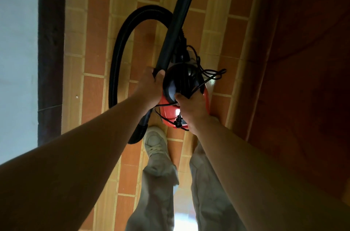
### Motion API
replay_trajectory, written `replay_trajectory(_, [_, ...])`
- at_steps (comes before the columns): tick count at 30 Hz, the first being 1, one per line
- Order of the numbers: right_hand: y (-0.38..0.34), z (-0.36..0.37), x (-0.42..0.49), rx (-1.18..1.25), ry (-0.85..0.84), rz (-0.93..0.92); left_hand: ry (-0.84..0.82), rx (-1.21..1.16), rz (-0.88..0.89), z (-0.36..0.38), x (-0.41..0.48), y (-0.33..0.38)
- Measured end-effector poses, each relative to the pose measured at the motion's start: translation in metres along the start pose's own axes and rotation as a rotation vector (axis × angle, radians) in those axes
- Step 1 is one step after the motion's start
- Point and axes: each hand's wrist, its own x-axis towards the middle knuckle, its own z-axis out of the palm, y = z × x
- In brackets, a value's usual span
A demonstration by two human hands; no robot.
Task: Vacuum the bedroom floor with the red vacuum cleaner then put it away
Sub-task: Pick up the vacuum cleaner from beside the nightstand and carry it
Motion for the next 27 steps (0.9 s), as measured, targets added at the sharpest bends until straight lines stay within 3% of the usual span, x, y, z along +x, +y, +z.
replay_trajectory(27, [-0.005, -0.015, 0.013, -0.075, -0.059, 0.009, -0.011, 0.058, -0.049, 0.001, 0.043, 0.003])
